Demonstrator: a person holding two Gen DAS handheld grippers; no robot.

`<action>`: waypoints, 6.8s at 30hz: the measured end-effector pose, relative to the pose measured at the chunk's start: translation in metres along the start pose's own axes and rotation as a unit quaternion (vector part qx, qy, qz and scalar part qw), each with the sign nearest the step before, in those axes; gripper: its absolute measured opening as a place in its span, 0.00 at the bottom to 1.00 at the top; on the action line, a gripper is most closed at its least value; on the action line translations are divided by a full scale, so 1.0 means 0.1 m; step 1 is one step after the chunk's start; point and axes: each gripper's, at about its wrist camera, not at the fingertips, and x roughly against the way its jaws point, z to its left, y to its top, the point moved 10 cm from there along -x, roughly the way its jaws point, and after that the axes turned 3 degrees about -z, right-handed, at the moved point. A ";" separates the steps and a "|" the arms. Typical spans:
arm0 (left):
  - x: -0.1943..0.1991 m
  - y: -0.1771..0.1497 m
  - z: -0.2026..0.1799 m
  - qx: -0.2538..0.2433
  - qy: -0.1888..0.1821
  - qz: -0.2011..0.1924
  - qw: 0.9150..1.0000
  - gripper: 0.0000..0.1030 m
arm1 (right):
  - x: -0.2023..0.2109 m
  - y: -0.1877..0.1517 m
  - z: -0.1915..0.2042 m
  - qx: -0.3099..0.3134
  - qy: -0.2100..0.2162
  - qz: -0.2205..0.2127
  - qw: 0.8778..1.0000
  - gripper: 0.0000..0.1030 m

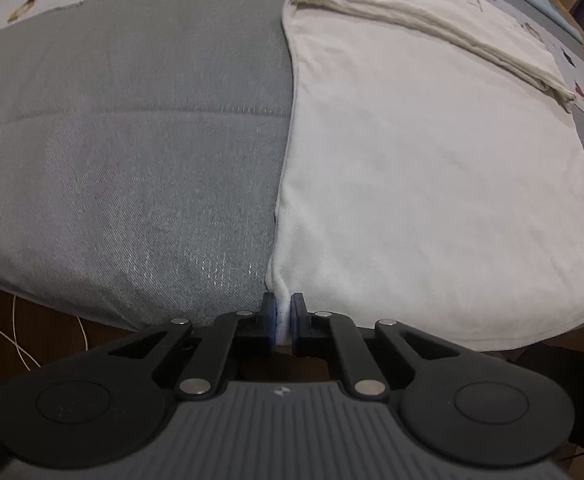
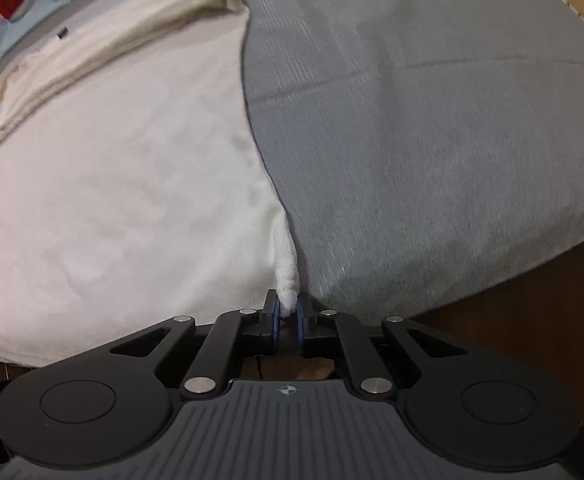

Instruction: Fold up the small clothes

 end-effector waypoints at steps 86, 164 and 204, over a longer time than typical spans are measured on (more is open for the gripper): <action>-0.49 1.92 -0.14 0.004 -0.032 -0.074 0.997 0.42 | -0.65 1.77 0.32 0.055 0.043 -0.078 0.995 0.25; -0.25 1.11 -0.15 -0.173 -0.027 0.064 0.983 0.08 | -0.32 0.97 0.11 0.095 -0.015 0.073 0.993 0.04; -0.20 1.38 -0.30 -0.163 -0.003 -0.009 0.987 0.31 | -0.18 1.27 0.33 0.193 -0.068 -0.041 0.978 0.35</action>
